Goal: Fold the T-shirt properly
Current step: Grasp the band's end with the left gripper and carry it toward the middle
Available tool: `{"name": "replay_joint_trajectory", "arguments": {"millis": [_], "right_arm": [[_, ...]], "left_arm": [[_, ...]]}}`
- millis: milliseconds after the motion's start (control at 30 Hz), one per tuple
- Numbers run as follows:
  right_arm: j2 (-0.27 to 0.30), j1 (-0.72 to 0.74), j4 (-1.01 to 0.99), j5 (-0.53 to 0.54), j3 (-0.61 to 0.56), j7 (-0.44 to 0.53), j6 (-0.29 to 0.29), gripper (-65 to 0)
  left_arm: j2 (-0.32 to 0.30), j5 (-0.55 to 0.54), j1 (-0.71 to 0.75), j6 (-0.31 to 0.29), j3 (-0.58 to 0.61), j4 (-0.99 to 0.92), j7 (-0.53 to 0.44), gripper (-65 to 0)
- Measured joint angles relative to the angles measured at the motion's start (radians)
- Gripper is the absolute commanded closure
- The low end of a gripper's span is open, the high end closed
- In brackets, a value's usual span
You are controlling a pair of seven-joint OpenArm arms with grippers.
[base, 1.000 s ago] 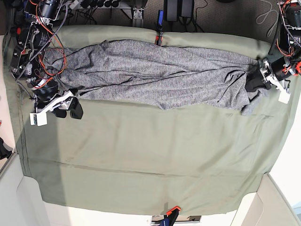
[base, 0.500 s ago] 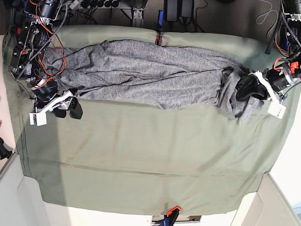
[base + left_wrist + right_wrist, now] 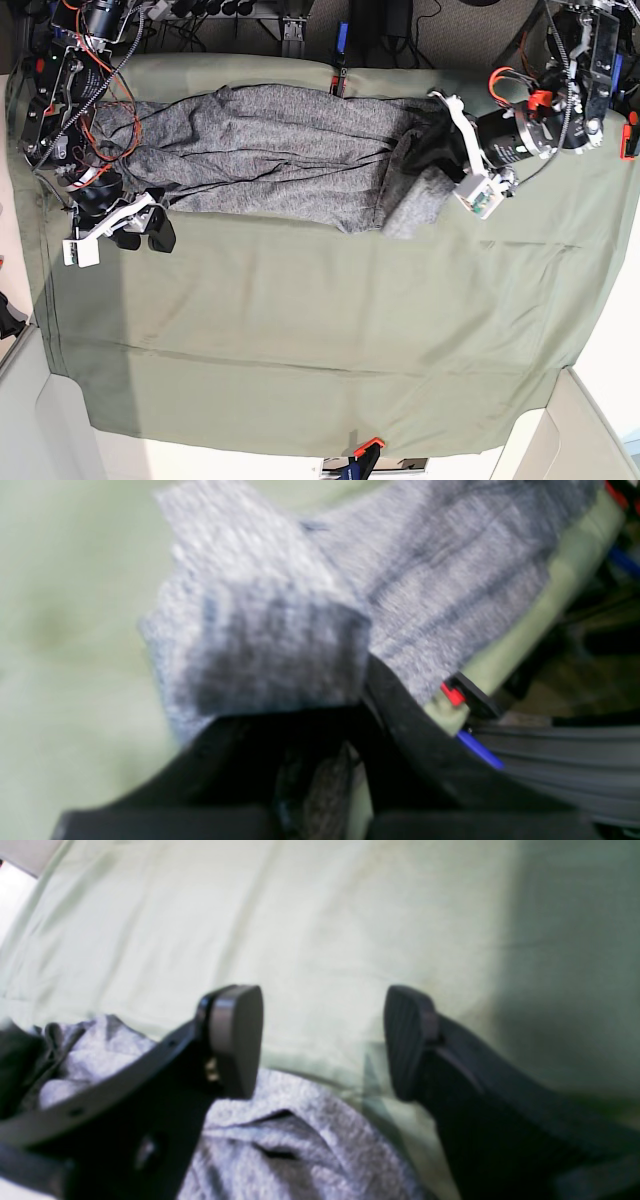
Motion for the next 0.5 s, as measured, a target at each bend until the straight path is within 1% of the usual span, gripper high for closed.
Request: {"name": "replay_joint_trajectory", "arguments": {"millis": [67,100,233,300,400,500], "right_arm": [[0.0,0.0,0.0,0.001,0.0,-0.001,0.0,-38.0],[0.0,0.0,0.0,0.001,0.0,-0.005,0.0,-38.0],[0.0,0.0,0.0,0.0,0.0,-0.004,0.0,-38.0],[0.0,0.0,0.0,0.0,0.0,-0.031,0.0,-38.0],[0.0,-0.001,0.0,0.052,0.0,-0.093,0.001,-38.0],[0.003,-0.011,0.003,0.082,0.0,-0.096,0.012,-38.0]], "left_arm": [[0.023,0.047,-0.019,0.045,0.051,0.0,0.001,0.0],[0.032,0.05,-0.03,0.051,0.072,0.0,0.0,0.0],[0.063,0.049,-0.045,0.051,0.142,0.0,-0.003,0.0],[0.087,0.054,-0.043,0.051,0.159,0.0,0.002,0.0],[0.127,0.092,-0.053,0.051,0.163,0.0,0.0,0.0],[0.147,0.098,-0.055,0.05,0.166,0.0,0.0,0.0]]}}
